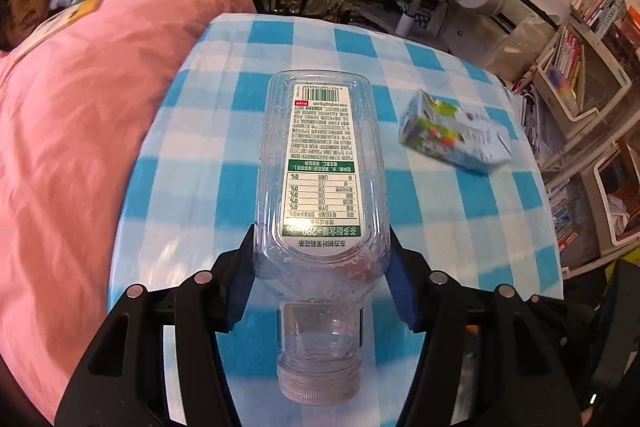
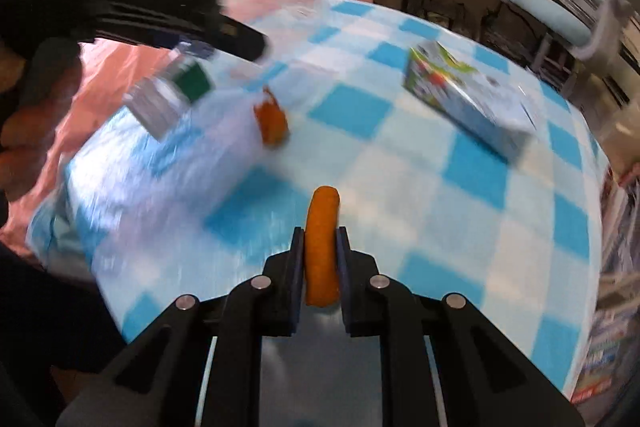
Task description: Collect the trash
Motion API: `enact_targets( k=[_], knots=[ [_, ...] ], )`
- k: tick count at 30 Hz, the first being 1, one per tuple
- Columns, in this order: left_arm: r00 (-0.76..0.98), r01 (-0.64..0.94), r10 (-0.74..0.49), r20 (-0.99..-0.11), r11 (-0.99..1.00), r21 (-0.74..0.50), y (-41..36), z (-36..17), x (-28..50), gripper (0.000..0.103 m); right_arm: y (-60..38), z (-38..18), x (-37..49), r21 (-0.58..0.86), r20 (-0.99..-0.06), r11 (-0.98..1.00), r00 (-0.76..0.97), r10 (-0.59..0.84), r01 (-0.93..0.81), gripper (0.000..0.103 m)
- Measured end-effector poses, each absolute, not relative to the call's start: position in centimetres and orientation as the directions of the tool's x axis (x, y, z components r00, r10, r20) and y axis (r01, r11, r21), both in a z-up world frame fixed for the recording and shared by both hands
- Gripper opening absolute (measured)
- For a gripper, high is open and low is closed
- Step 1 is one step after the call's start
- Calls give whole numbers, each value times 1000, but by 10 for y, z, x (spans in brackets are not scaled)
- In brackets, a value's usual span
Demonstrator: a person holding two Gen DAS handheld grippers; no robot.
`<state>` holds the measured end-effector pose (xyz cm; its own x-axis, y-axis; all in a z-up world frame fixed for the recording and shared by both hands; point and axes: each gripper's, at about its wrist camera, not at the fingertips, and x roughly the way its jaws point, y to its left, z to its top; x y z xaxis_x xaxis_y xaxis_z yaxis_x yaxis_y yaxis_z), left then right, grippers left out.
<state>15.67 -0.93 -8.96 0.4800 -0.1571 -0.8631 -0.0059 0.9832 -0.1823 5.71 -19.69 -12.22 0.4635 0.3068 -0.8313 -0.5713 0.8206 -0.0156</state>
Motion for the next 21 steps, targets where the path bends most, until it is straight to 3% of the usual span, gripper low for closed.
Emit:
enact_targets(
  k=[7,21],
  knots=[
    [445,4,-147,-883,987,-162,-16,-101,102,56,-213,-124,21,-16,-830,837,474,293,-547,16],
    [435,38,-41,-900,999,-27,-35,-107,110,56,-221,-126,22,18,-817,832,472,332,-554,17]
  ],
)
